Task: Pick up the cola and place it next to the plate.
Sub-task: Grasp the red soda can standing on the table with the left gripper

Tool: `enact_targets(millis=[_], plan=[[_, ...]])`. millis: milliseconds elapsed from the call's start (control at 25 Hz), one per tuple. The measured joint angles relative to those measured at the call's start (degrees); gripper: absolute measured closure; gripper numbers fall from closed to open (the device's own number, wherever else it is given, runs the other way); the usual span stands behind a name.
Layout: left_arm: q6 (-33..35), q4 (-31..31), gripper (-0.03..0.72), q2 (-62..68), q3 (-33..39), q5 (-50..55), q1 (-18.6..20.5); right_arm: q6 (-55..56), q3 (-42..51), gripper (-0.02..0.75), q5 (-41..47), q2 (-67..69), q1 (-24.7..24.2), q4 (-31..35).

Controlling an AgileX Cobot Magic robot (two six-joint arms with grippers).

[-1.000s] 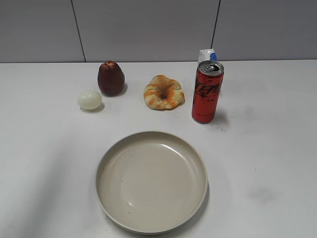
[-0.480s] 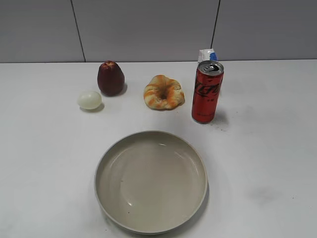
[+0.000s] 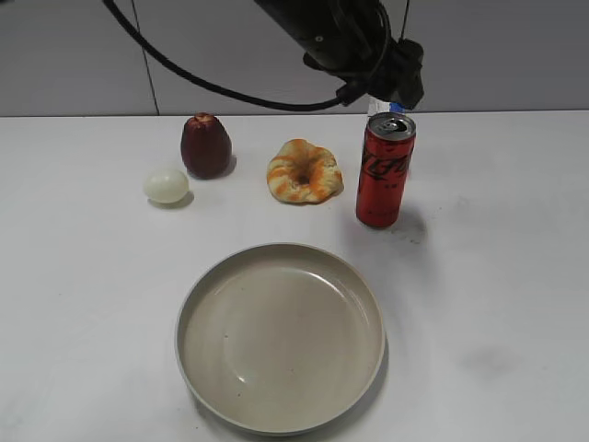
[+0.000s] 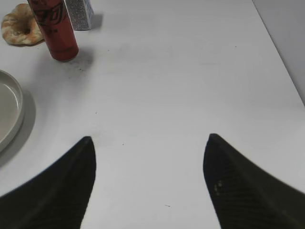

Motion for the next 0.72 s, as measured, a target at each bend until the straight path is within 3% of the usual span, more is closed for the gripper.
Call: enact_targets(millis=[720], plan=[[0.0, -3.76, 0.02, 7.13, -0.12, -6.52, -0.11, 0.0, 0.0, 0.204, 0.0, 0.0, 0.0, 0.0]])
